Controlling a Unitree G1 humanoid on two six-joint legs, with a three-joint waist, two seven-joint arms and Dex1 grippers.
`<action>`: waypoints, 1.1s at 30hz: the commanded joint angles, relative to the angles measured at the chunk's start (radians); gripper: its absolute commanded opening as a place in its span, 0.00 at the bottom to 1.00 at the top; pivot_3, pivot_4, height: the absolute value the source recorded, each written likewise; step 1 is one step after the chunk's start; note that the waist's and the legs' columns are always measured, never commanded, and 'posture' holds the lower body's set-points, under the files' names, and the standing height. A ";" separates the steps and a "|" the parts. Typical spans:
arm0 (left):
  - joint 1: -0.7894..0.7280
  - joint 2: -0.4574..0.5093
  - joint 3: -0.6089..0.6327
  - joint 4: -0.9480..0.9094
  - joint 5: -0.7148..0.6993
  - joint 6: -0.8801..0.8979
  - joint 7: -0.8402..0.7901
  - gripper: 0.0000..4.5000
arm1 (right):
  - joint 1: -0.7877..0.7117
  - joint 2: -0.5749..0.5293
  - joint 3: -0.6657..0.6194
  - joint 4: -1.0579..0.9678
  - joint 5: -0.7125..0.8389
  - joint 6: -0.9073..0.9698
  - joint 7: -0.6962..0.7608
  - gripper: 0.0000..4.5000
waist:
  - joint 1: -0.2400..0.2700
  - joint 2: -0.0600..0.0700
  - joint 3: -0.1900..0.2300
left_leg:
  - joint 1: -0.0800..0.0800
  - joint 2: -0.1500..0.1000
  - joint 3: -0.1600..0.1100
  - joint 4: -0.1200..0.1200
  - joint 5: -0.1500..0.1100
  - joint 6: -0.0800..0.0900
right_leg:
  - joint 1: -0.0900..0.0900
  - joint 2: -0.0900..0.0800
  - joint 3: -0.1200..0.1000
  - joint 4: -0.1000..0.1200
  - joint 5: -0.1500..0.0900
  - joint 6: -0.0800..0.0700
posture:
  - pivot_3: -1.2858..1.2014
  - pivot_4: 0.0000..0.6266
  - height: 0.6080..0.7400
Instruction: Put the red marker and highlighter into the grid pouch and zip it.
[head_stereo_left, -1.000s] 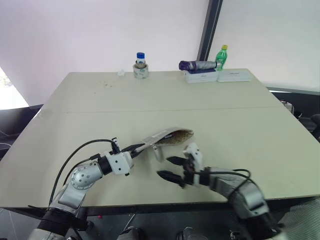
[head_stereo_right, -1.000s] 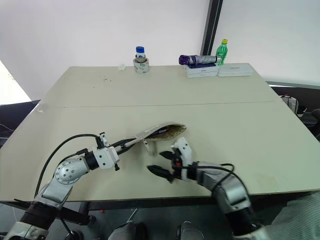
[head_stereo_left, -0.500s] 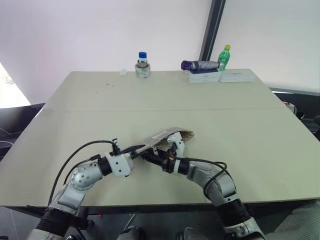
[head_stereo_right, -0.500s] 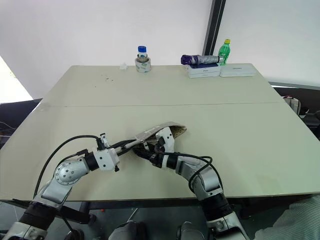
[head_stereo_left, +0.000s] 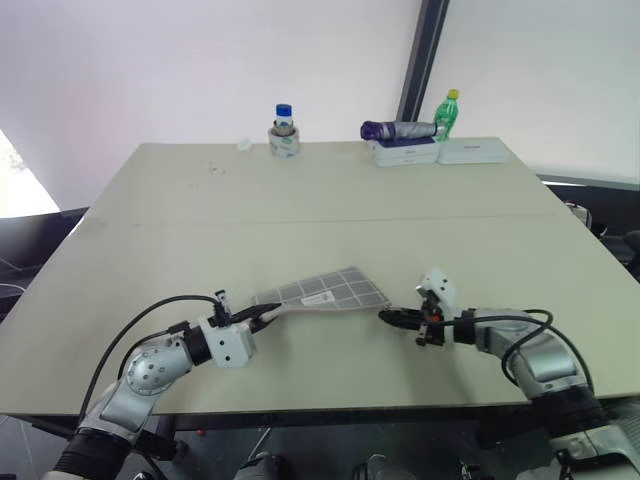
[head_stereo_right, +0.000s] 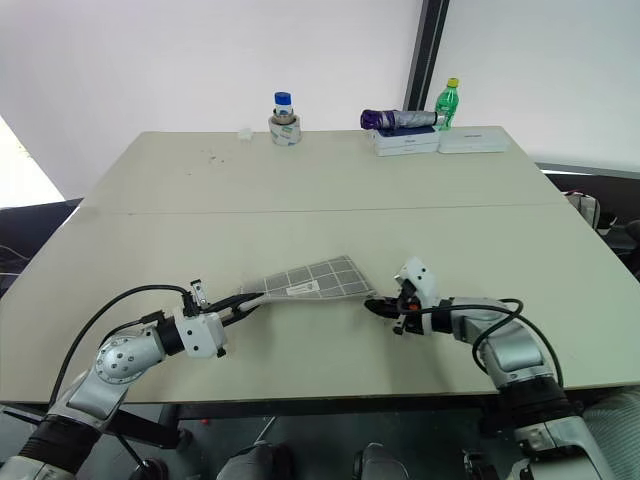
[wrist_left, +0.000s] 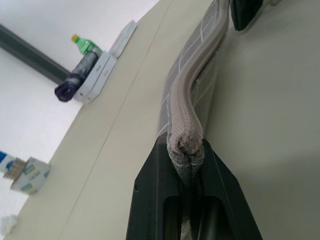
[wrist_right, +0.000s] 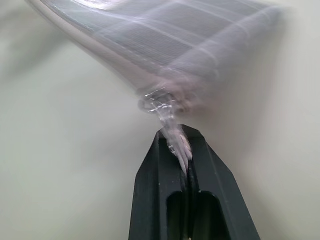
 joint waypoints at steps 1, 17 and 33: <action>-0.012 0.023 0.057 0.042 -0.051 0.015 0.006 0.00 | -0.020 -0.050 -0.079 0.074 -0.023 -0.071 0.011 0.01 | 0.002 0.000 0.000 | 0.000 0.000 0.000 0.000 0.000 0.000 | 0.000 0.000 0.000 0.000 0.000 0.000 | 0.52 0.24 1.00; 0.189 0.160 0.273 -0.071 -0.460 0.311 -0.231 1.00 | 0.009 -0.125 -0.125 -0.037 0.052 -0.096 0.220 0.99 | 0.002 0.001 0.001 | -0.001 0.000 0.001 0.000 0.000 0.000 | -0.001 -0.001 0.000 0.000 0.000 0.000 | 0.52 0.24 1.00; 0.475 0.154 0.698 -0.175 -0.623 0.614 -0.164 1.00 | 0.022 -0.141 -0.271 0.216 0.003 -0.367 0.204 0.99 | 0.003 0.000 0.001 | 0.000 -0.001 0.000 0.000 0.000 0.000 | -0.001 -0.003 0.000 -0.001 0.000 0.000 | 0.52 0.24 1.00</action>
